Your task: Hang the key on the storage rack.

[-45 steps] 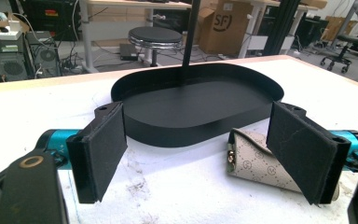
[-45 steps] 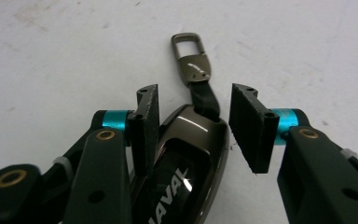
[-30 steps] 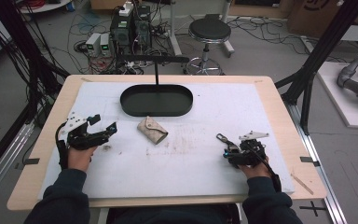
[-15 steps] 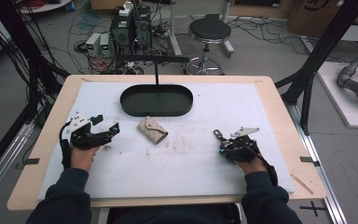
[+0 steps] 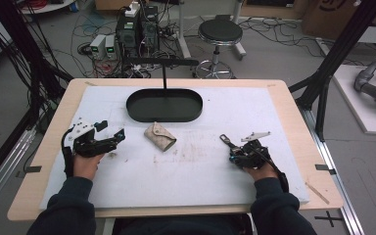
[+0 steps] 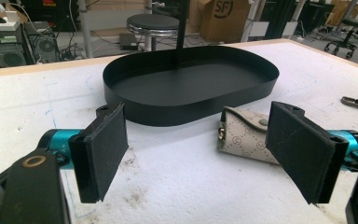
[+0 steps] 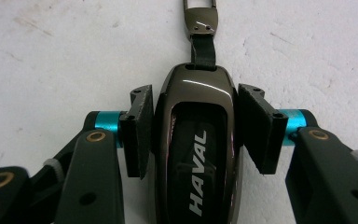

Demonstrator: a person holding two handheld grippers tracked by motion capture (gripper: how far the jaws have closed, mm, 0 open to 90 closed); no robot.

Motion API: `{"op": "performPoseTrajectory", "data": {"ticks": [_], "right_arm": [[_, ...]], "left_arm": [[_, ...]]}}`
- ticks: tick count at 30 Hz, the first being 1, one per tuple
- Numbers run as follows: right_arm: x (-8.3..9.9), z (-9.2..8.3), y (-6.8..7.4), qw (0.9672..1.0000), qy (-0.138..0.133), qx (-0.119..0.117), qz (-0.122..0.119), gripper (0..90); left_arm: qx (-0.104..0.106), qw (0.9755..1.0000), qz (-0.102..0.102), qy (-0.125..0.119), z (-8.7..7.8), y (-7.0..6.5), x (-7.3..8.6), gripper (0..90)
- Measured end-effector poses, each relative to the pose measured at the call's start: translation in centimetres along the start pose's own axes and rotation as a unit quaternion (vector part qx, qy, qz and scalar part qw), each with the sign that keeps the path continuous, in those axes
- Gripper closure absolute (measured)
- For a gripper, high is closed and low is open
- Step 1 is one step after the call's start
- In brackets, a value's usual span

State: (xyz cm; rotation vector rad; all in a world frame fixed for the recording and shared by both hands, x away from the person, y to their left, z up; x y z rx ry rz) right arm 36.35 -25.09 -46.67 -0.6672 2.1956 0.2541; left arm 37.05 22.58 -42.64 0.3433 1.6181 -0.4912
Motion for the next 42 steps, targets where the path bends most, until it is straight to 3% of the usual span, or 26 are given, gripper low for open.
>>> {"op": "performPoseTrajectory", "data": {"ticks": [2, 4, 9, 11, 18, 23, 28, 32, 42], "right_arm": [[-0.1, 0.0, 0.1, 1.0000, 0.004, 0.001, -0.001, 49.6], [-1.0, -0.2, 0.2, 0.9997, -0.020, -0.005, -0.015, 49.7], [-3.6, 0.0, 0.4, 0.9984, -0.055, -0.009, -0.010, 49.7], [-6.1, 0.3, 0.9, 0.9966, -0.080, -0.014, -0.014, 49.7], [-12.6, 0.4, 2.3, 0.9910, -0.126, -0.019, -0.041, 49.7], [-16.8, 0.8, 3.0, 0.9872, -0.146, -0.017, -0.063, 49.7], [-20.1, 1.4, 3.2, 0.9835, -0.168, -0.016, -0.066, 49.7], [-22.6, 2.3, 2.9, 0.9820, -0.177, -0.002, -0.065, 49.7], [-26.4, 3.7, 2.3, 0.9784, -0.200, 0.011, -0.052, 49.7]], "left_arm": [[-0.001, 1.0000, 0.000, 0.000, 0.0, 0.0, 0.0, 20.9], [-0.001, 1.0000, -0.001, 0.000, 0.0, 0.0, 0.0, 21.1], [-0.002, 1.0000, -0.002, 0.000, 0.0, 0.1, 0.0, 21.2], [-0.001, 1.0000, -0.003, -0.001, 0.0, 0.1, 0.0, 21.2], [-0.004, 1.0000, -0.004, -0.001, -0.1, 0.3, 0.0, 21.5], [-0.003, 1.0000, -0.004, 0.000, -0.1, 0.3, 0.0, 21.7], [-0.002, 1.0000, -0.003, 0.000, -0.1, 0.3, 0.0, 21.7], [-0.003, 1.0000, -0.004, 0.000, -0.1, 0.3, 0.0, 21.7], [-0.005, 1.0000, -0.005, -0.003, -0.3, 0.6, 0.0, 21.8]]}}
Point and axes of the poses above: each handheld gripper's, and its own axes: z roughly forward along the jaws, x roughly out of its underside, y roughly to its left, the point moved 4 cm from there along z, roughly forward along the jaws, and after that the axes turned 12 degrees about -y, right-handed, at the moved point
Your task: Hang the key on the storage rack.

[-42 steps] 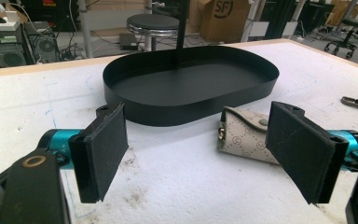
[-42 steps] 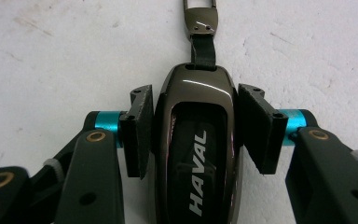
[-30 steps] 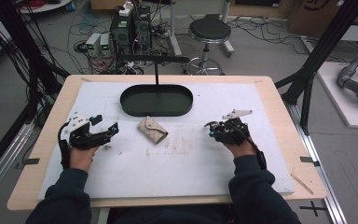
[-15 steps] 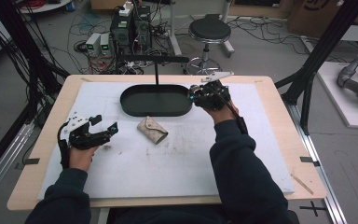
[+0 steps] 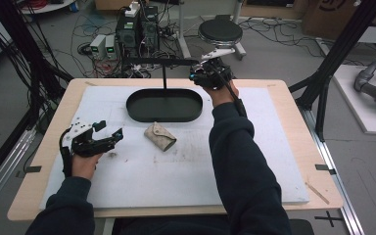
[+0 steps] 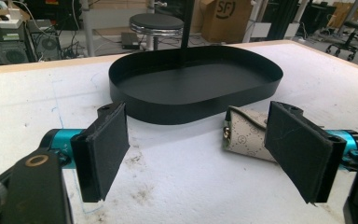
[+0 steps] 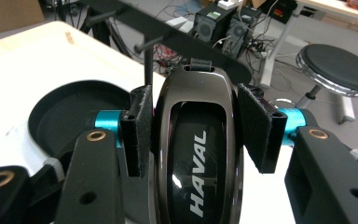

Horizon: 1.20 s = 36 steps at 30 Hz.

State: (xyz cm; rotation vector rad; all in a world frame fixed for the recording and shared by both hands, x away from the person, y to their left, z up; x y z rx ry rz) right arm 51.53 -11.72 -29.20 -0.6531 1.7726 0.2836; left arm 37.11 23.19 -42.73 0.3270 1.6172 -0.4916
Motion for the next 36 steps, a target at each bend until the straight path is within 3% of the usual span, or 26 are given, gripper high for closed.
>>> {"op": "performPoseTrajectory", "data": {"ticks": [2, 7, 8, 10, 11, 13, 16, 18, 22, 24, 31, 36], "right_arm": [[-0.7, 0.7, -0.2, 0.9998, -0.008, 0.002, 0.015, 49.6], [-1.3, 1.5, -0.3, 0.9998, -0.008, 0.015, 0.007, 49.6], [-1.4, 1.8, -0.6, 0.9995, -0.009, 0.026, 0.018, 49.6], [-1.3, 2.0, -0.8, 0.9993, -0.010, 0.024, 0.027, 49.6], [-1.2, 2.2, -1.1, 0.9986, -0.009, 0.022, 0.047, 49.6], [-1.1, 2.4, -1.2, 0.9988, -0.010, 0.023, 0.043, 49.6], [-0.7, 2.4, -1.6, 0.9977, 0.000, 0.052, 0.044, 49.6], [-0.6, 2.4, -1.8, 0.9974, 0.001, 0.056, 0.046, 49.6], [0.5, 2.4, -2.4, 0.9967, 0.021, 0.066, 0.041, 49.6], [2.0, 2.5, -2.7, 0.9961, 0.044, 0.071, 0.026, 49.5], [5.5, 3.8, -2.4, 0.9943, 0.091, 0.049, 0.029, 49.5], [6.4, 4.8, -2.2, 0.9943, 0.089, 0.041, 0.041, 49.3]], "left_arm": [[0.000, 1.0000, -0.001, 0.001, -0.1, 0.0, 0.0, 21.8], [-0.001, 1.0000, -0.002, 0.001, -0.2, 0.2, 0.0, 21.8], [0.000, 1.0000, -0.002, 0.001, -0.2, 0.2, 0.0, 21.8], [-0.001, 1.0000, -0.002, 0.001, -0.2, 0.2, 0.0, 21.8], [-0.001, 1.0000, -0.001, 0.001, -0.2, 0.2, 0.0, 21.8], [-0.001, 1.0000, -0.002, 0.002, -0.3, 0.2, 0.0, 21.8], [-0.002, 1.0000, -0.003, 0.001, -0.3, 0.3, 0.0, 21.8], [-0.002, 1.0000, -0.001, 0.002, -0.3, 0.3, 0.0, 21.8], [-0.001, 1.0000, -0.003, 0.000, -0.3, 0.2, 0.0, 21.9], [-0.002, 1.0000, -0.001, 0.002, -0.4, 0.3, 0.0, 21.9], [-0.001, 1.0000, -0.001, 0.004, -0.4, 0.3, 0.1, 22.0], [-0.003, 1.0000, -0.001, 0.002, -0.4, 0.3, 0.1, 22.0]]}}
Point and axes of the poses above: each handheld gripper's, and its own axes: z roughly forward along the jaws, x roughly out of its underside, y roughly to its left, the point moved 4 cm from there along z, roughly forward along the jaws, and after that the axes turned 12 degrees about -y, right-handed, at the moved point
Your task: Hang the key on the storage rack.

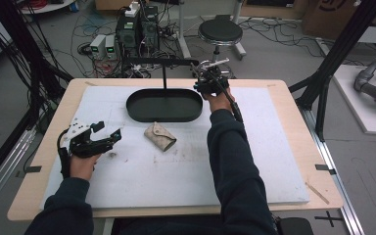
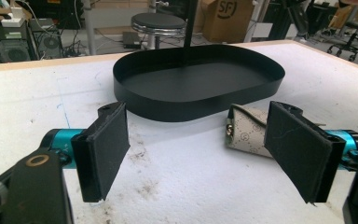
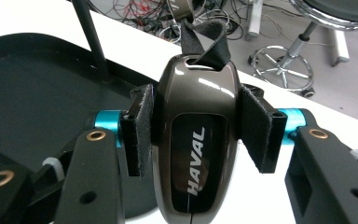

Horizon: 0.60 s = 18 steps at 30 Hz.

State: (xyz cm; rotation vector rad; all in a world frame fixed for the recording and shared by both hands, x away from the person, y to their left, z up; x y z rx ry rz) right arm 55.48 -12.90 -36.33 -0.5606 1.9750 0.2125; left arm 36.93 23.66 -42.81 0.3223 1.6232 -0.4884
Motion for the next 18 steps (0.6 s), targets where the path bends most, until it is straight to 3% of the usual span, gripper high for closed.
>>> {"op": "performPoseTrajectory", "data": {"ticks": [6, 10, 14, 15, 18], "right_arm": [[0.1, 0.1, 0.4, 0.9999, 0.003, -0.008, -0.010, 46.4], [-0.5, -1.1, 0.2, 0.9994, -0.014, -0.021, -0.025, 39.4], [-0.8, -3.0, -0.1, 0.9984, -0.013, -0.041, -0.038, 34.4], [-0.9, -4.4, -0.2, 0.9972, -0.017, -0.057, -0.045, 31.7], [-0.7, -7.2, -0.3, 0.9940, -0.051, -0.079, -0.055, 29.5]], "left_arm": [[0.000, 1.0000, -0.003, -0.001, -0.1, 0.1, 0.0, 22.0], [0.002, 1.0000, -0.001, 0.001, -0.1, 0.1, 0.0, 22.0], [0.003, 1.0000, -0.002, -0.001, -0.1, 0.1, 0.0, 22.0], [0.002, 1.0000, -0.002, -0.001, -0.1, 0.1, 0.0, 22.0], [0.001, 1.0000, -0.002, -0.001, -0.2, 0.2, 0.0, 22.0]]}}
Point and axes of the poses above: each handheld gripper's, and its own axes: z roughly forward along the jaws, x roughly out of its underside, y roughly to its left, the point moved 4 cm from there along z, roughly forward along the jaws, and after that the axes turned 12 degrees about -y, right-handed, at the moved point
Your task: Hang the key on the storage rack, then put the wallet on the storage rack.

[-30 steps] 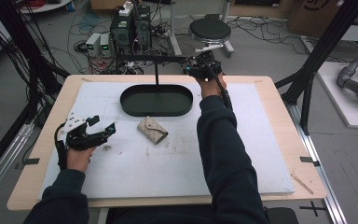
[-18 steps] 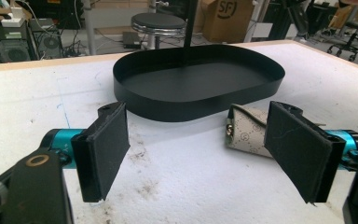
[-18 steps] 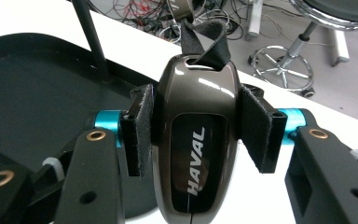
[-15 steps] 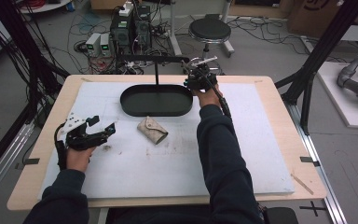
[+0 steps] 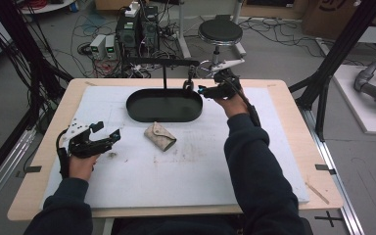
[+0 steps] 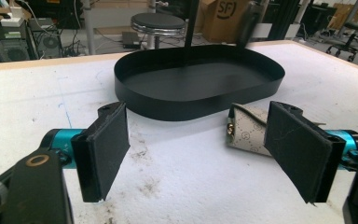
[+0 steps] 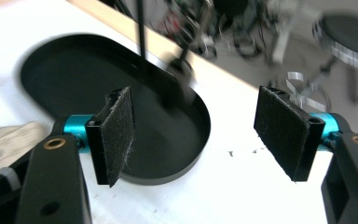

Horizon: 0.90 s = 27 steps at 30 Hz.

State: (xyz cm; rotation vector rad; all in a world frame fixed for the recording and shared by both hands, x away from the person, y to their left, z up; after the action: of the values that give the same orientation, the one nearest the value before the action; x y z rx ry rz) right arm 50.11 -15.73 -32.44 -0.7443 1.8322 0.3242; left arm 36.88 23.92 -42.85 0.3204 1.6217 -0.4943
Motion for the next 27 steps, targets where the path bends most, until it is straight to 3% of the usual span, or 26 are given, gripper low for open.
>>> {"op": "performPoseTrajectory", "data": {"ticks": [2, 3, 5, 6, 7, 10, 13, 14, 16, 21, 27], "right_arm": [[0.2, -1.0, 0.0, 0.9999, -0.004, -0.004, -0.009, 26.8], [0.4, -2.0, 0.1, 0.9999, -0.007, -0.007, -0.008, 21.9], [1.2, -3.9, 0.0, 0.9997, -0.020, -0.011, -0.008, 20.9], [2.5, -5.5, 0.0, 0.9995, -0.027, -0.014, -0.006, 20.8], [2.5, -5.5, 0.0, 0.9995, -0.027, -0.014, -0.006, 20.8], [5.1, -6.8, 0.3, 0.9994, -0.030, -0.015, -0.007, 20.4], [8.1, -7.2, 1.3, 0.9992, -0.030, -0.026, 0.005, 20.4], [10.0, -7.1, 2.1, 0.9990, -0.024, -0.036, 0.008, 20.4], [11.1, -7.1, 2.6, 0.9990, -0.020, -0.039, 0.010, 20.4], [11.9, -6.8, 3.4, 0.9989, -0.016, -0.043, 0.014, 20.4], [11.2, -6.5, 4.2, 0.9973, -0.039, -0.050, 0.036, 20.4]], "left_arm": [[-0.002, 1.0000, -0.001, -0.001, 0.0, 0.0, 0.0, 22.0], [-0.002, 1.0000, -0.002, -0.001, 0.1, 0.1, 0.0, 22.0], [-0.002, 1.0000, -0.002, -0.002, 0.2, 0.1, 0.0, 22.0], [-0.003, 1.0000, -0.001, -0.003, 0.2, 0.0, 0.0, 21.9], [-0.003, 1.0000, 0.000, -0.003, 0.2, 0.0, 0.0, 21.9], [-0.002, 1.0000, 0.001, -0.003, 0.1, -0.1, -0.1, 21.9], [-0.002, 1.0000, 0.003, -0.001, 0.2, -0.2, 0.0, 21.9], [-0.003, 1.0000, 0.003, -0.001, 0.2, -0.3, -0.1, 21.9], [-0.003, 1.0000, 0.001, -0.003, 0.2, -0.4, -0.1, 21.9], [0.000, 1.0000, 0.001, -0.001, 0.5, -0.5, -0.1, 21.9], [-0.002, 1.0000, 0.001, -0.007, 0.5, -0.5, -0.2, 22.0]]}}
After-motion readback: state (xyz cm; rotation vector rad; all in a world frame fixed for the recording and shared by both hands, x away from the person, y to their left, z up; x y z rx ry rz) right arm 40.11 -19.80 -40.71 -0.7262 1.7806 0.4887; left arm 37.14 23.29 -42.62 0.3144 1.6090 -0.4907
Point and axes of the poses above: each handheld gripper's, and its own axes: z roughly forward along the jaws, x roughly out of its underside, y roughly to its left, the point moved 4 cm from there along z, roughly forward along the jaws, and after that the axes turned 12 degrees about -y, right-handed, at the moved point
